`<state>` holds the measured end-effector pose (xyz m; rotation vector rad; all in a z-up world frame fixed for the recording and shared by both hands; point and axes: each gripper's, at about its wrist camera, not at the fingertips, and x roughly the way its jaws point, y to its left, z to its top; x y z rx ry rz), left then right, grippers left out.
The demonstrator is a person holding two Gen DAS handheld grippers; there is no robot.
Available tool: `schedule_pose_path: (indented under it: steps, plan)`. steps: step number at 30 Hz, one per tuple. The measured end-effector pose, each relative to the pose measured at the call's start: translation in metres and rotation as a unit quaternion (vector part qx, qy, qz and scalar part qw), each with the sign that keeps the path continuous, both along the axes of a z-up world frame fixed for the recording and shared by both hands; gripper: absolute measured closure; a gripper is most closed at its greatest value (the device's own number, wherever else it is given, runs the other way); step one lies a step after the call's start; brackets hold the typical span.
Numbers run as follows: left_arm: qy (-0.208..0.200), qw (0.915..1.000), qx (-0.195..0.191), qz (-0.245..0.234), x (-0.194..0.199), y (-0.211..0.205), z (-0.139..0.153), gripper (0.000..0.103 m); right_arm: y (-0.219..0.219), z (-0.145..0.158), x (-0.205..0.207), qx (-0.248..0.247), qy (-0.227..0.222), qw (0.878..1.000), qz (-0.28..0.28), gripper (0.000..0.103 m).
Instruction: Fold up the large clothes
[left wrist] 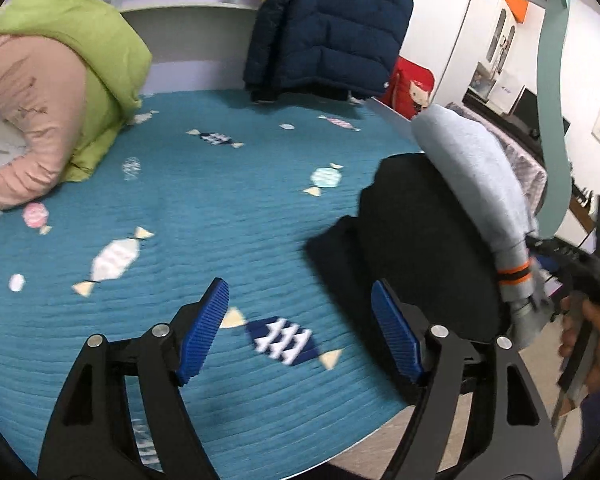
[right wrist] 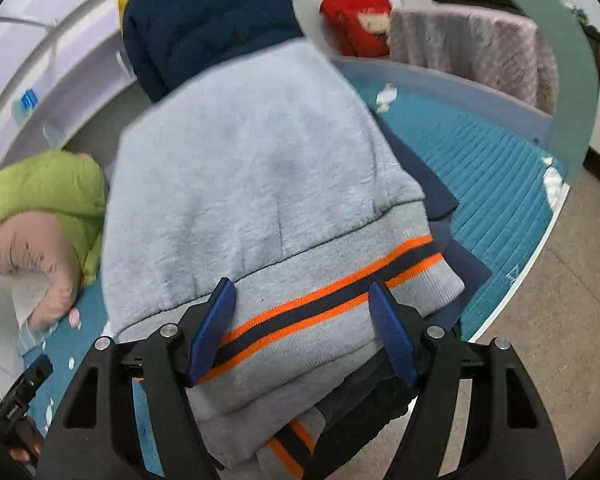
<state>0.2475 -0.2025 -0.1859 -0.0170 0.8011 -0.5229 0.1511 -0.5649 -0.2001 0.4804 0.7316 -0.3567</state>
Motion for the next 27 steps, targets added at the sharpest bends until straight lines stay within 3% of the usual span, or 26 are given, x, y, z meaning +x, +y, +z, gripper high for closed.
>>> schedule_pose_path:
  steps: [4,8,10,12,18,27]
  plan:
    - [-0.019,0.9997,0.008,0.013,-0.008,0.020,0.013,0.017,0.034,0.033,-0.020,-0.057,-0.015,0.998,0.007,0.034]
    - [-0.040,0.9989,0.022,0.012,-0.028,0.031,0.031,0.013,0.093,0.063,-0.042,-0.110,-0.011,0.993,0.030,0.015]
    - [-0.055,0.9982,0.024,0.006,-0.045,0.039,0.043,0.013,0.128,0.074,-0.058,-0.124,-0.004,0.991,0.044,0.013]
    - [-0.068,0.9973,0.029,-0.008,-0.064,0.046,0.052,0.006,0.156,0.078,-0.072,-0.119,0.001,0.991,0.060,0.008]
    - [-0.090,0.9952,0.035,-0.018,-0.120,0.079,0.074,0.006,0.235,0.095,-0.108,-0.131,-0.004,0.986,0.098,0.008]
    - [-0.115,0.9930,0.011,0.026,-0.200,0.140,0.127,0.005,0.311,0.136,-0.163,-0.185,-0.026,0.978,0.092,0.008]
